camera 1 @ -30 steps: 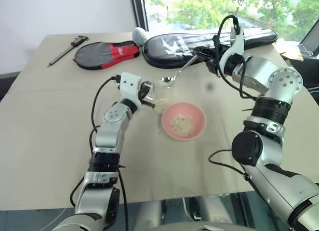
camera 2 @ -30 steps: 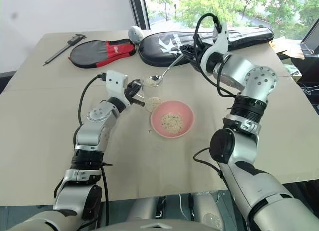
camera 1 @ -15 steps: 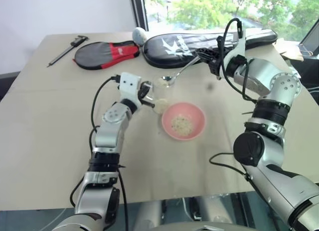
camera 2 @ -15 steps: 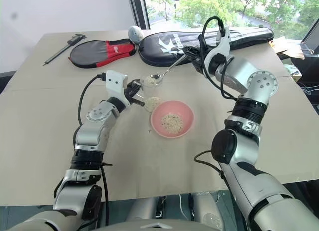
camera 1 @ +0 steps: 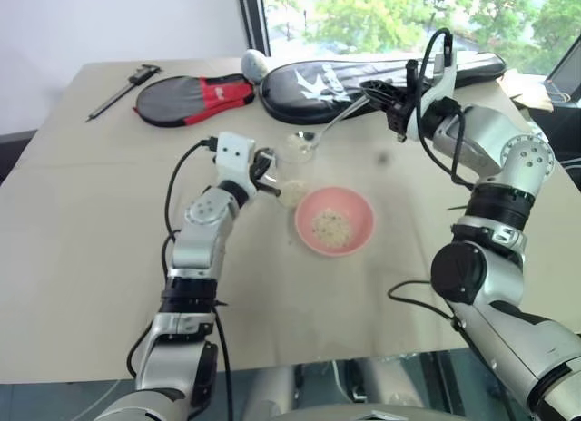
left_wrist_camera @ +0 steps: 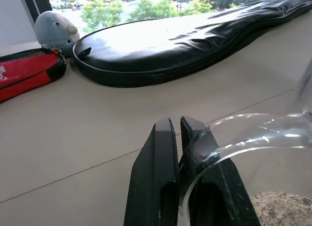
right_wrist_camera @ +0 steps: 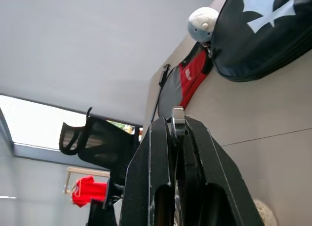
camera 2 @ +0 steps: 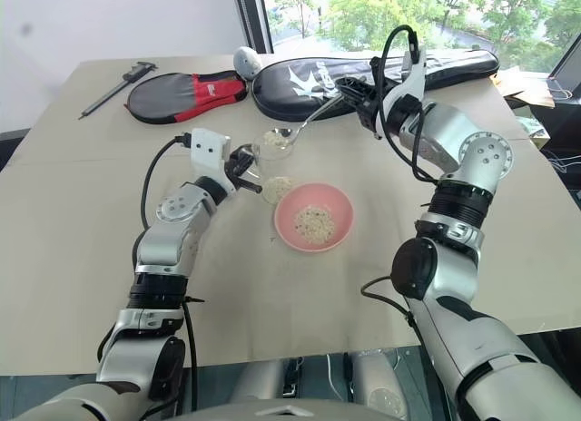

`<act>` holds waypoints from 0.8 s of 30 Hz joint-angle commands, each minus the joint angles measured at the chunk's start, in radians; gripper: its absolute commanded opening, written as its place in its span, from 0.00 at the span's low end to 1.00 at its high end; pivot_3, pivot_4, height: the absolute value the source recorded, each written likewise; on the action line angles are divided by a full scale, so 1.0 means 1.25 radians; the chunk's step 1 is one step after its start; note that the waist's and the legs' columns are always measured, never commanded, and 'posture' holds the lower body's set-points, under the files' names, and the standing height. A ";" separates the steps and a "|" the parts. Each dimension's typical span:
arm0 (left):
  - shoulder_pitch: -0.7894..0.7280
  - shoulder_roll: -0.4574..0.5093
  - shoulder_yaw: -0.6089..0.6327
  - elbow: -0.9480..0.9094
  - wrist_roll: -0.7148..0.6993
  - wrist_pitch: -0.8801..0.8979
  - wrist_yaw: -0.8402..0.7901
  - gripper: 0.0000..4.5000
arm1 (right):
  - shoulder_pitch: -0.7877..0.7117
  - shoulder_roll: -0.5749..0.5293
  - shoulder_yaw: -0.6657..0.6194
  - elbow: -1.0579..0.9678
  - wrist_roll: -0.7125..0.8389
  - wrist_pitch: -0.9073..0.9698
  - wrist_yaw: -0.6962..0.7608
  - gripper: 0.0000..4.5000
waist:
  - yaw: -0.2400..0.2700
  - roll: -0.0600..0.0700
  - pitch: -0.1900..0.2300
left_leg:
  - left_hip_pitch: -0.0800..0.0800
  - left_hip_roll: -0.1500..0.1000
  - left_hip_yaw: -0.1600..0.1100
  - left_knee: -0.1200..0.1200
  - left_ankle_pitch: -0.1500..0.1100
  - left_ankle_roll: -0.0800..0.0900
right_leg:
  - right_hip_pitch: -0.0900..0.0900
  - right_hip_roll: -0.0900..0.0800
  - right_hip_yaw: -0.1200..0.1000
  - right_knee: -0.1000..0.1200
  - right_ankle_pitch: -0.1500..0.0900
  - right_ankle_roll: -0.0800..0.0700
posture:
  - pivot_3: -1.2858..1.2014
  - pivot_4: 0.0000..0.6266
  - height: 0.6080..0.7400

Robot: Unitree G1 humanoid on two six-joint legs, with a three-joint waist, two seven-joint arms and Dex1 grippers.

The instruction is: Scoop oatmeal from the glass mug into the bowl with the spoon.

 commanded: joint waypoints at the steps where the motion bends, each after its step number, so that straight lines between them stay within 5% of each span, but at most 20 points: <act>1: -0.012 0.011 0.017 0.000 -0.006 -0.023 -0.004 0.00 | 0.006 -0.010 0.008 -0.056 0.092 0.004 0.002 0.00 | 0.000 0.000 0.000 | 0.000 0.000 0.000 0.000 0.000 0.000 | 0.000 0.000 0.000 0.000 0.000 0.000 | 0.52 0.24 1.00; 18: -0.021 0.038 0.023 0.030 -0.013 -0.030 -0.018 0.00 | 0.204 -0.136 0.155 -0.187 0.451 -0.059 -0.149 0.00 | 0.000 0.000 0.000 | 0.000 0.000 0.000 0.000 0.000 0.000 | 0.000 0.000 0.000 -0.001 0.000 0.000 | 0.52 0.24 1.00; 24: -0.011 0.043 0.042 0.021 -0.034 -0.025 -0.014 0.00 | 0.272 -0.253 0.238 -0.231 0.407 -0.052 -0.060 0.00 | 0.001 0.000 0.000 | 0.000 0.000 0.000 0.000 0.000 0.001 | 0.000 0.000 0.000 -0.003 0.000 0.000 | 0.52 0.24 1.00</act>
